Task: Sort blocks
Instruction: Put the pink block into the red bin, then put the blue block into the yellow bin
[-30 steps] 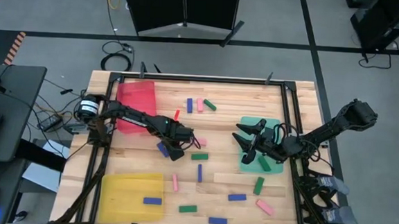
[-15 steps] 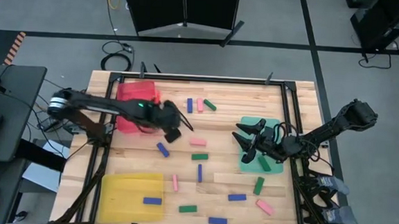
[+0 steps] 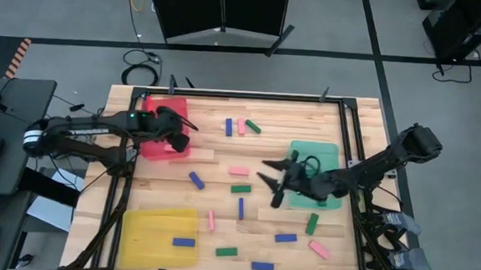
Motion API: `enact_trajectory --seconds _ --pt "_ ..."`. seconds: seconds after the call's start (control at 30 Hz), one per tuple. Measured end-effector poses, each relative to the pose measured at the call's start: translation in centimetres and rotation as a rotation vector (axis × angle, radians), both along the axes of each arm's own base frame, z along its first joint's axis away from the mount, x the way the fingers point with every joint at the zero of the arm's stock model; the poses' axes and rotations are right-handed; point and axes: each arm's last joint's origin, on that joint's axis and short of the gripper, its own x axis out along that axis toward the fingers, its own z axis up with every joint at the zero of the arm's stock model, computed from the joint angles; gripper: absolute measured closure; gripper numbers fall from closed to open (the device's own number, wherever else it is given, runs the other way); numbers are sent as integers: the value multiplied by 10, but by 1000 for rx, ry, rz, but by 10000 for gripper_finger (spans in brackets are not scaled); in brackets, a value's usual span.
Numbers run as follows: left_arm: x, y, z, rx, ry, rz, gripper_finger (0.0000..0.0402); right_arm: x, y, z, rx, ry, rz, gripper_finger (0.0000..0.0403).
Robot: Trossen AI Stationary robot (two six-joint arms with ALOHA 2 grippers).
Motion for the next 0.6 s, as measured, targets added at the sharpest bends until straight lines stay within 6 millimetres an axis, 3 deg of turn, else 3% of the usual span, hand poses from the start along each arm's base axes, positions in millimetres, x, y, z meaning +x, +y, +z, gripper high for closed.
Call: enact_trajectory --seconds 0.13,0.33,0.47,0.6 --pt "-6 5 -8 -3 12 38 223 27 10 5 22 119 63 188" --pt "-1 6 -5 -15 -56 -11 109 62 24 9 65 327 39 188" --pt "7 -3 5 -49 -196 -159 78 78 31 14 198 410 29 188" --pt "9 -20 17 -24 -299 -282 80 91 41 15 307 522 -55 188"
